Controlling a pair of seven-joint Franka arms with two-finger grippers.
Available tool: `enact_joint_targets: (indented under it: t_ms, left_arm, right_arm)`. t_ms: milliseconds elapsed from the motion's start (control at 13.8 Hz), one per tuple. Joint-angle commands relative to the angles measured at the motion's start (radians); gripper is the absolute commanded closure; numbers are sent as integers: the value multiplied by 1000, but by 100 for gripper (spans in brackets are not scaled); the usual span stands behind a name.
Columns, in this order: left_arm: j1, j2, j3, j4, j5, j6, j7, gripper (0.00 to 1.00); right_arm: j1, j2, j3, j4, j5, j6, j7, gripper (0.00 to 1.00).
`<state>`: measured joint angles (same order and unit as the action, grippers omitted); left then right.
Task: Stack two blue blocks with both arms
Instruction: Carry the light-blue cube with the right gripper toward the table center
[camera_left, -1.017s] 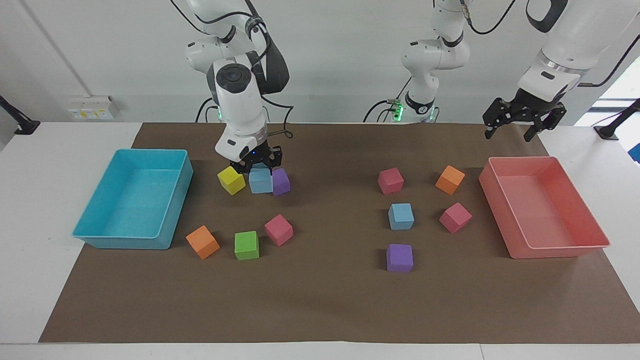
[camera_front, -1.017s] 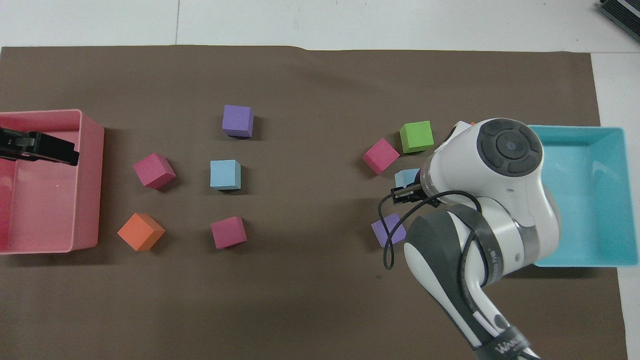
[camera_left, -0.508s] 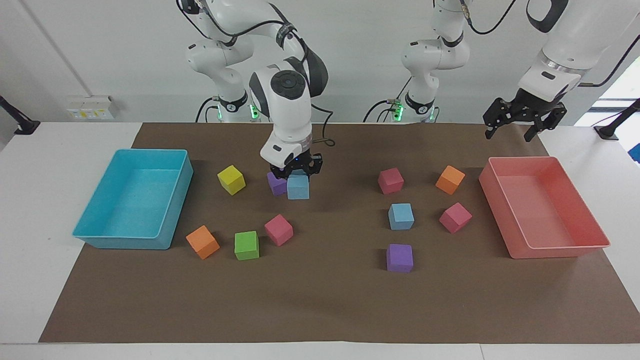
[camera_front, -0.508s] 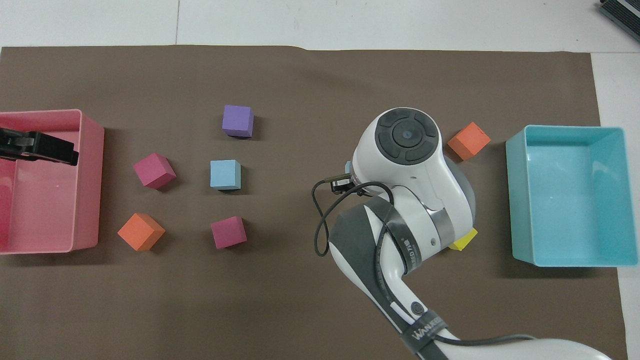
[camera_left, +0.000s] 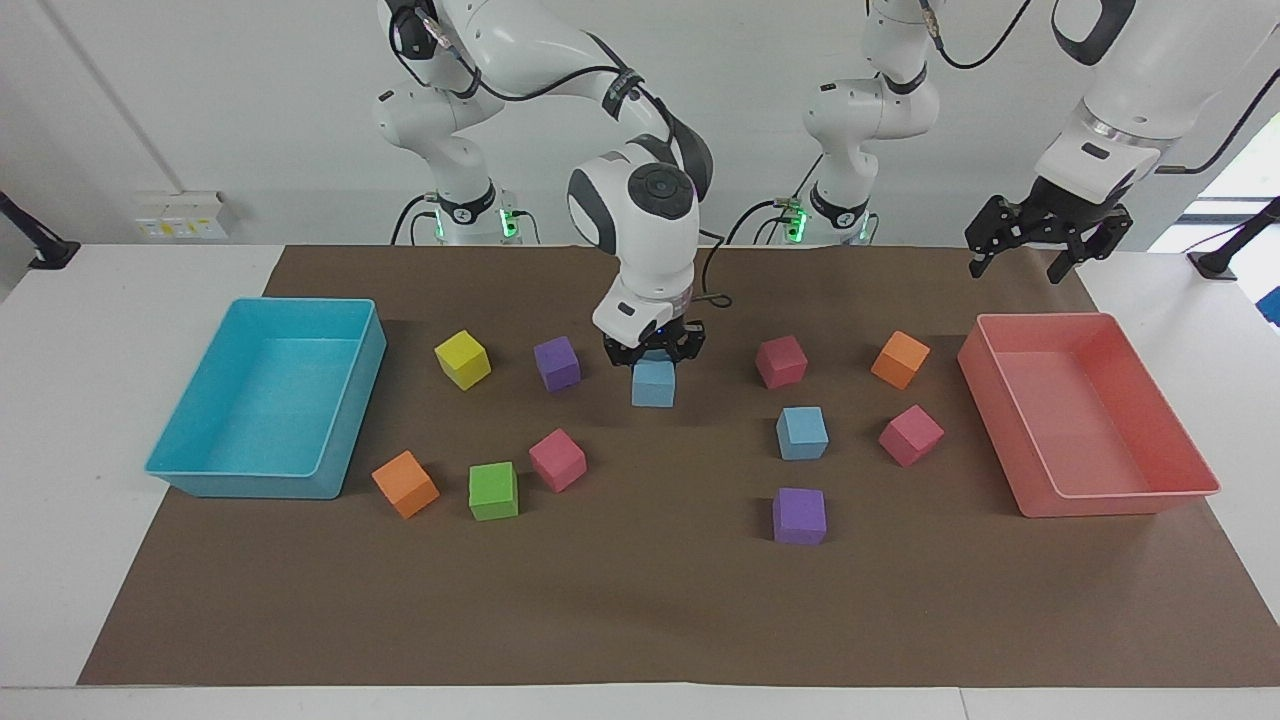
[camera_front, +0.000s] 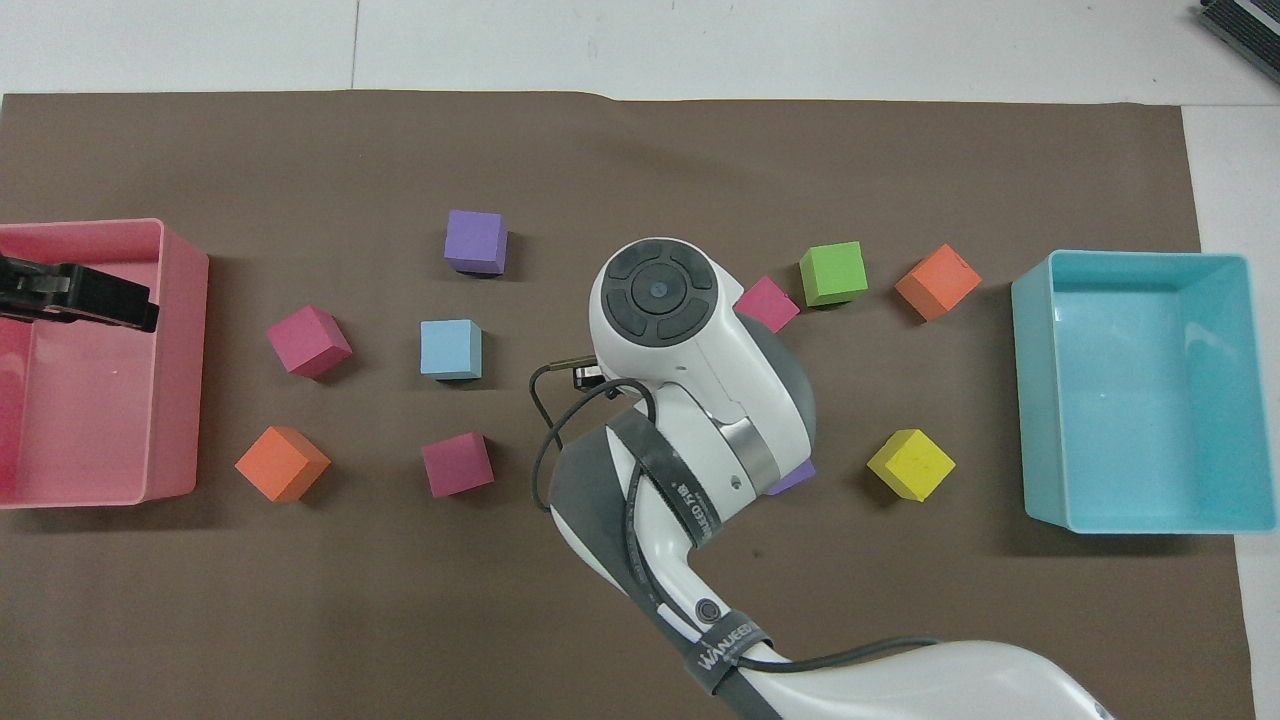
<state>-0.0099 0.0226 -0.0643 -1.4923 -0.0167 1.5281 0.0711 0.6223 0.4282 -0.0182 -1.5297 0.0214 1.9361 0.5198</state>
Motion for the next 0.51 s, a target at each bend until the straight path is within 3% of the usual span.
enact_joint_targets:
  t_ms: [0,436]
  left_arm:
    - [-8,-13,3,-5,12,-19,3,0]
    - [-8,-13,3,-5,12,-19,1,0]
  right_arm:
    - [16,64,1,65,12,4,45,100]
    - [17,101,26,30,29,127,43,100]
